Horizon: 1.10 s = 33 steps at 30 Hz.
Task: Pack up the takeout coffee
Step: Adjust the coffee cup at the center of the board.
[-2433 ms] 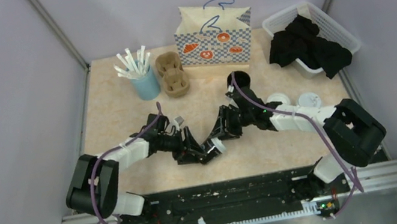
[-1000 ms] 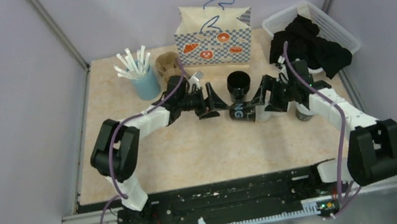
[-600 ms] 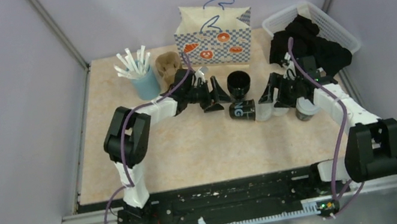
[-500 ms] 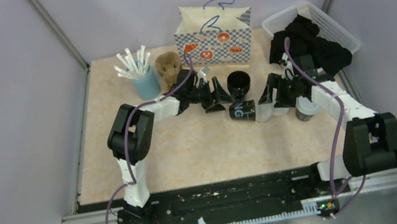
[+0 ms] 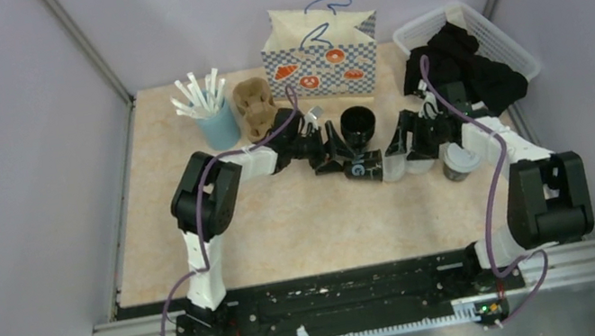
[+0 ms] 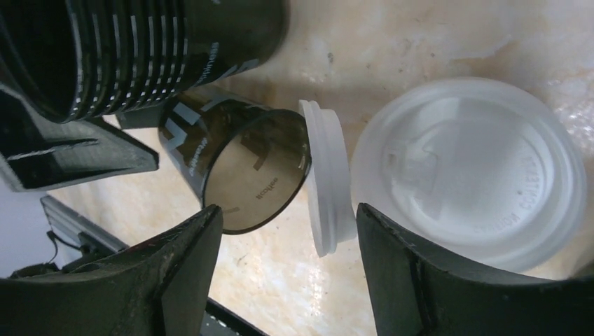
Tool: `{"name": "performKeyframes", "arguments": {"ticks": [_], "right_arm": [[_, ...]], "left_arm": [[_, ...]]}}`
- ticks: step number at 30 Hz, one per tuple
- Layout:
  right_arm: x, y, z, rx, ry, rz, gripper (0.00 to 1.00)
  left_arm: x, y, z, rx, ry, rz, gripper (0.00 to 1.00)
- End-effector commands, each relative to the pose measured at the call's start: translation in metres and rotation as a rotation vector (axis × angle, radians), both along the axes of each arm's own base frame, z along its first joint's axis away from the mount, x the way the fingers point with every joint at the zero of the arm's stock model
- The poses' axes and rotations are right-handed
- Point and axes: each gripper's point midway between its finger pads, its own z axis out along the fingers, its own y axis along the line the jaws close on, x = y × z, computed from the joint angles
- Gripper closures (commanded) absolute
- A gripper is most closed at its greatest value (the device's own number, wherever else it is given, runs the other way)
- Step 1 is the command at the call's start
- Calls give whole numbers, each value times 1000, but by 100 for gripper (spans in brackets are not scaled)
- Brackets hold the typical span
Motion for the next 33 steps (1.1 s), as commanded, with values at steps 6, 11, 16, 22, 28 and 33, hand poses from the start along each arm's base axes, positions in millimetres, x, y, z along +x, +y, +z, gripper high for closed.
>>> {"name": "performKeyframes", "arguments": {"ticks": [6, 11, 16, 22, 28, 33], "right_arm": [[11, 31, 34, 229, -105, 58, 43], [-2, 38, 32, 301, -84, 50, 43], [-14, 38, 28, 300, -69, 44, 43], [-27, 43, 23, 306, -45, 54, 46], [-29, 4, 34, 44, -65, -76, 31], [-62, 20, 53, 94, -5, -33, 25]], "left_arm": [[3, -11, 11, -65, -17, -25, 27], [-5, -7, 11, -60, 0, -25, 27], [-16, -1, 11, -54, 9, -33, 26], [-33, 11, 11, -11, -8, -77, 22], [-50, 20, 11, -9, -1, -102, 23], [-62, 24, 6, -11, 23, -116, 25]]}}
